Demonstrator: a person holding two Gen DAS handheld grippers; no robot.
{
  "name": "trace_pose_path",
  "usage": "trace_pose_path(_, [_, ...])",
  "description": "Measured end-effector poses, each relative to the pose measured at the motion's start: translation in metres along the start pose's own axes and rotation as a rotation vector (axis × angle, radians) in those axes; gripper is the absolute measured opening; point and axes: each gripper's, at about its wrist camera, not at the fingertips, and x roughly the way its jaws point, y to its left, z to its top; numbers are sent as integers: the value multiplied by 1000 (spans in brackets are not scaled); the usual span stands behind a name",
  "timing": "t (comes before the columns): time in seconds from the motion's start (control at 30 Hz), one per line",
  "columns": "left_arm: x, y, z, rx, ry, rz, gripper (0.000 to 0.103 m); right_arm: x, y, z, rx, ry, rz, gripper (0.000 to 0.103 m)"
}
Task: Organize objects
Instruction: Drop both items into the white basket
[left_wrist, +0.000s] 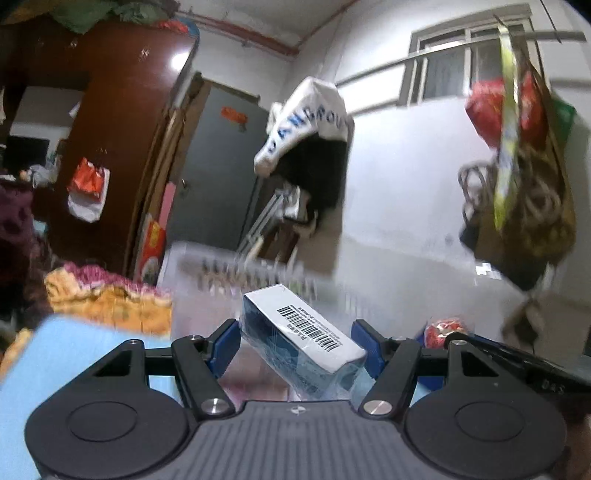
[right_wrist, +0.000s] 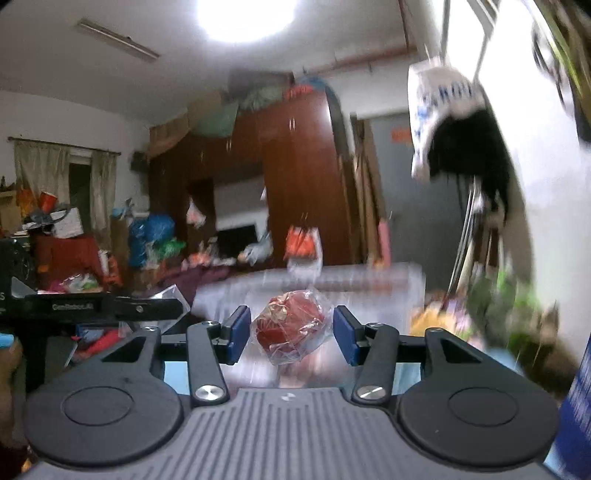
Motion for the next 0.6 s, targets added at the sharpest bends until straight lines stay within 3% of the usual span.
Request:
trace_pose_path(0.1, [35,-7,41,24,15,82,70,43,9,39,-110,45,-52,53])
trace_pose_path(0.17, [58,-1,55,4,21,110,70,76,5,52,-115,78,-93,53])
trace_pose_path(0.2, [68,3,59,-1,18,115,77,89,3,54,-110,92,-98,54])
trace_pose_path(0.23, [79,8,61,-4,24,120,92,102,1,55,-108,112,-112,54])
trace_pose_path(0.27, [89,11,62,-9,48,136,98,117,-1,55,-110,153,-137,59])
trace_pose_path(0.3, [98,15,62,-15,78,165,102,126,-2,55,-114,189,-155,74])
trace_pose_path(0.33, [104,17,62,-16,99,193,102,134,-3,54,-116,220,-183,83])
trace_pose_path(0.37, [104,19,62,-18,110,209,102,136,-4,54,-115,223,-207,94])
trace_pose_path(0.4, [98,19,60,-16,106,207,102,131,-4,54,-113,211,-217,99])
trace_pose_path(0.53, [46,-3,41,52,72,227,102,82,-9,52,-29,140,-115,103])
trace_pose_path(0.6, [25,-22,16,114,122,201,102,58,-10,43,17,123,-73,103])
